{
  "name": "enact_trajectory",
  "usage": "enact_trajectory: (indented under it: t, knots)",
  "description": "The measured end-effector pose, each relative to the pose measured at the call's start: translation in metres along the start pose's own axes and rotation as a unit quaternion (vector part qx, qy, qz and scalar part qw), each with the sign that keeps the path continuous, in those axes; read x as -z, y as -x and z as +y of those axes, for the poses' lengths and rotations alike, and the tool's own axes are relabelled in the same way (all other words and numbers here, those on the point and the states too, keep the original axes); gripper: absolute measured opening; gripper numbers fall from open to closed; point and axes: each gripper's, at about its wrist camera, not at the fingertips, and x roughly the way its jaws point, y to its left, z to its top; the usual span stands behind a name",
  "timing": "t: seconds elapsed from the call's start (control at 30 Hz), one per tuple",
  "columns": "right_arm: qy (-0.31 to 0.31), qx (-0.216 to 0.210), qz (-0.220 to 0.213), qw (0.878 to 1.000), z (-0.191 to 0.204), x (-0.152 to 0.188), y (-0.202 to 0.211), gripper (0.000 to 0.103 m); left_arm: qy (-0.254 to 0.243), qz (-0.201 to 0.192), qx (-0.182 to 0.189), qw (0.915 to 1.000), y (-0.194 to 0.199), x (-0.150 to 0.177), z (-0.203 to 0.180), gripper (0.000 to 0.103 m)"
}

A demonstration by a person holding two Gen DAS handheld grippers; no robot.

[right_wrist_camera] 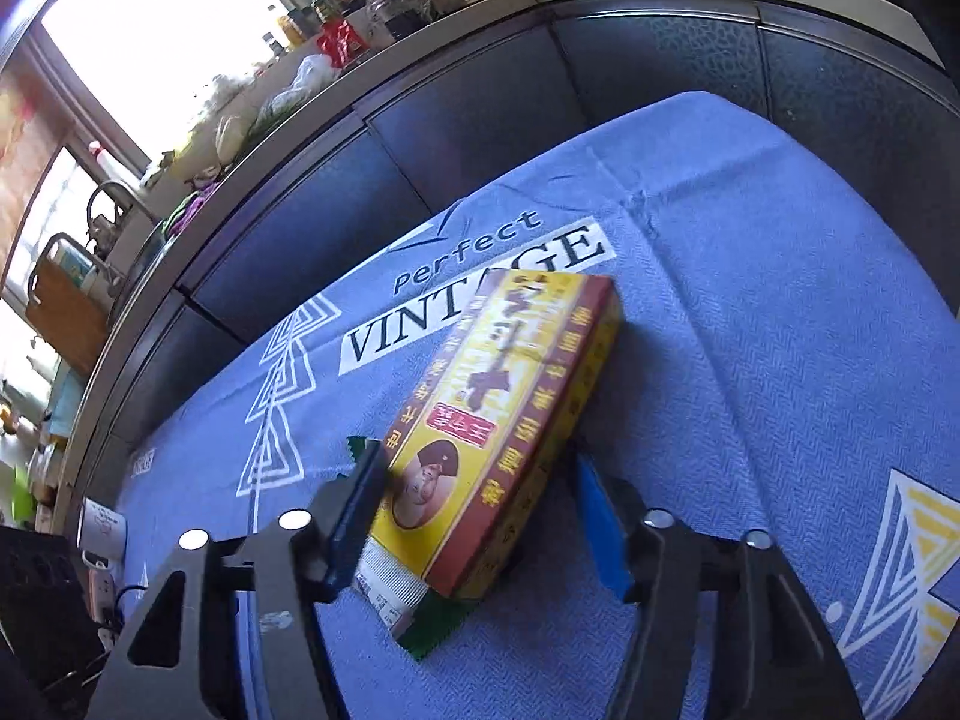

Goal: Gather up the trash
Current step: 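Grasp the green-white snack wrapper with left tool while right tool grasps the yellow-red box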

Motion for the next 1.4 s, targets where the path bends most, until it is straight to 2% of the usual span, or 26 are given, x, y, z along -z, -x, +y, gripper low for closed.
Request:
enact_trajectory:
  t: [0.03,0.1,0.33,0.5,0.6,0.73,0.77,0.8,0.87,0.9,0.93,0.97,1.0,1.03,1.13,1.2,1.27,1.37,1.4]
  knots:
    - [-0.005,-0.007,0.000,1.000,-0.003,0.000,0.002,0.045,-0.001,0.000,0.000,1.0000,-0.001,0.001,0.000,0.066]
    - [-0.006,-0.015,-0.006,1.000,-0.006,0.001,0.008,0.039,-0.001,0.003,-0.004,1.0000,-0.004,0.002,0.000,0.066]
    - [0.009,-0.041,-0.029,0.999,-0.012,0.008,0.045,0.025,-0.005,0.013,-0.011,0.9998,-0.017,-0.002,-0.006,0.066]
    - [-0.016,-0.056,-0.070,0.996,-0.038,0.017,0.092,0.024,-0.040,0.024,-0.034,0.9983,-0.036,-0.004,-0.027,0.069]
    - [-0.053,-0.070,-0.063,0.994,-0.069,0.029,0.109,0.023,-0.057,0.045,-0.040,0.9966,-0.055,-0.004,-0.041,0.073]
    - [-0.103,-0.088,-0.039,0.990,-0.105,0.052,0.114,0.023,-0.064,0.039,-0.055,0.9956,-0.074,-0.011,-0.060,0.077]
    - [-0.108,-0.090,-0.035,0.989,-0.112,0.057,0.114,0.023,-0.068,0.036,-0.065,0.9949,-0.079,-0.013,-0.065,0.074]
    - [-0.108,-0.090,-0.033,0.990,-0.115,0.062,0.114,0.019,-0.076,0.035,-0.074,0.9937,-0.085,-0.015,-0.070,0.066]
    - [-0.106,-0.069,-0.023,0.992,-0.120,0.069,0.112,0.020,-0.103,0.038,-0.101,0.9888,-0.098,-0.016,-0.079,0.024]
    - [-0.108,-0.061,-0.020,0.992,-0.124,0.072,0.111,0.031,-0.116,0.032,-0.112,0.9864,-0.103,-0.017,-0.083,0.018]
    - [-0.108,-0.056,-0.019,0.992,-0.127,0.075,0.111,0.046,-0.119,0.042,-0.098,0.9872,-0.109,-0.017,-0.085,0.009]
    - [-0.107,-0.057,-0.026,0.992,-0.128,0.077,0.113,0.052,-0.120,0.042,-0.097,0.9872,-0.111,-0.017,-0.087,0.008]
    - [-0.101,-0.050,-0.034,0.993,-0.126,0.078,0.116,0.066,-0.124,0.041,-0.101,0.9864,-0.112,-0.017,-0.090,0.008]
    - [-0.091,-0.039,-0.043,0.994,-0.123,0.078,0.121,0.075,-0.128,0.041,-0.102,0.9856,-0.112,-0.016,-0.092,0.007]
    - [-0.038,-0.009,-0.060,0.997,-0.102,0.077,0.125,0.076,-0.123,0.046,-0.085,0.9877,-0.110,-0.011,-0.091,0.005]
    - [-0.004,0.003,-0.058,0.998,-0.086,0.077,0.119,0.083,-0.116,0.050,-0.071,0.9895,-0.107,-0.007,-0.091,0.004]
    - [0.033,0.022,-0.045,0.998,-0.070,0.081,0.107,0.083,-0.116,0.051,-0.068,0.9896,-0.100,0.001,-0.088,0.004]
    - [0.090,0.075,-0.031,0.993,-0.054,0.096,0.089,0.084,-0.105,0.055,-0.055,0.9914,-0.083,0.013,-0.080,0.004]
    - [0.115,0.093,-0.041,0.988,-0.048,0.103,0.088,0.084,-0.102,0.053,-0.048,0.9922,-0.076,0.017,-0.078,0.003]
